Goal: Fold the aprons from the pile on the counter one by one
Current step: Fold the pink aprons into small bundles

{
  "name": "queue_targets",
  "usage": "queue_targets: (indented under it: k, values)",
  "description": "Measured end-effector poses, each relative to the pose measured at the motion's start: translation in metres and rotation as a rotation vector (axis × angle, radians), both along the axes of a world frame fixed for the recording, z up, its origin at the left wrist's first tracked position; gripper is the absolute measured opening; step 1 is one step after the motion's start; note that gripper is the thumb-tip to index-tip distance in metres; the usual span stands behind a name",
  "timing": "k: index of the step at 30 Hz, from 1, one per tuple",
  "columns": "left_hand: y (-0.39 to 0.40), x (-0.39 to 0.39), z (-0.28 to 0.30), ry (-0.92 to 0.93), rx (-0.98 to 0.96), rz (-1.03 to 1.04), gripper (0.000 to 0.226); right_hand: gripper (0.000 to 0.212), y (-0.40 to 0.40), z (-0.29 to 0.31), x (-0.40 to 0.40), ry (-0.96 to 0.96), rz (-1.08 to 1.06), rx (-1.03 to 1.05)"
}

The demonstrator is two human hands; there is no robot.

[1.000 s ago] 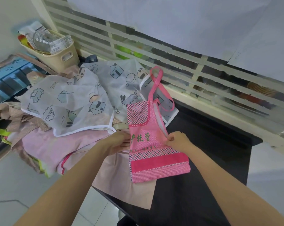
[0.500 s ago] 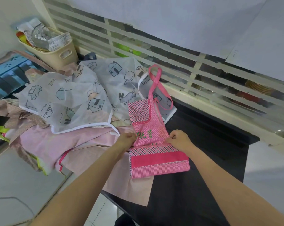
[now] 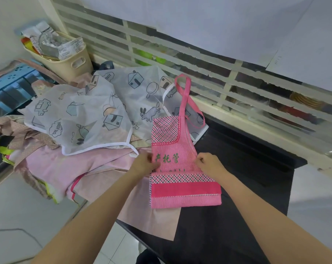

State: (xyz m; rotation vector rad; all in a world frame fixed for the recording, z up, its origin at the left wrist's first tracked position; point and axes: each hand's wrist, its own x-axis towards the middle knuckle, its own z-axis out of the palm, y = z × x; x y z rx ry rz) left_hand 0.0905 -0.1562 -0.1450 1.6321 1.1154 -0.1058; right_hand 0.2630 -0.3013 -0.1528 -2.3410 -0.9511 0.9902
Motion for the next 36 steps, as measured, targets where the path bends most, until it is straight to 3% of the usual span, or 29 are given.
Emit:
queue_targets:
  k: [3, 6, 10, 13, 16, 23, 28, 31, 33, 36]
  values:
    - [0.000, -0.002, -0.007, 0.055, 0.052, 0.064, 0.021, 0.028, 0.000, 0.000, 0.002, -0.021, 0.052, -0.121]
    - [0.004, 0.001, 0.004, 0.035, -0.111, 0.035, 0.014, 0.032, 0.006, 0.005, 0.008, 0.044, -0.005, -0.096]
    - [0.008, 0.017, 0.012, -0.087, -0.273, 0.262, 0.029, 0.037, 0.022, 0.006, 0.004, 0.037, -0.094, -0.020]
    - [0.002, 0.024, 0.006, -0.059, -0.181, 0.361, 0.033, 0.039, 0.030, 0.004, -0.003, -0.070, -0.096, -0.032]
    - [-0.002, 0.027, -0.003, -0.041, -0.006, 0.246, 0.032, 0.042, 0.032, 0.005, -0.002, -0.074, -0.066, -0.070]
    - [0.022, 0.030, 0.003, 0.077, 0.116, -0.082, 0.012, 0.042, 0.054, 0.013, 0.015, 0.146, -0.191, -0.039]
    - [0.044, 0.039, 0.020, 0.219, 0.054, -0.148, 0.022, 0.036, 0.071, 0.009, 0.017, -0.044, -0.256, -0.133]
    - [0.060, 0.039, 0.029, 0.307, 0.114, -0.232, 0.031, 0.016, 0.072, 0.006, 0.016, -0.139, -0.253, -0.154]
    - [0.071, 0.042, 0.029, 0.200, 0.202, -0.203, 0.031, 0.008, 0.076, 0.003, 0.017, -0.180, -0.257, -0.130]
    - [0.078, 0.058, 0.032, -0.033, 0.269, -0.052, 0.025, 0.030, 0.082, 0.005, 0.020, -0.179, -0.313, -0.042]
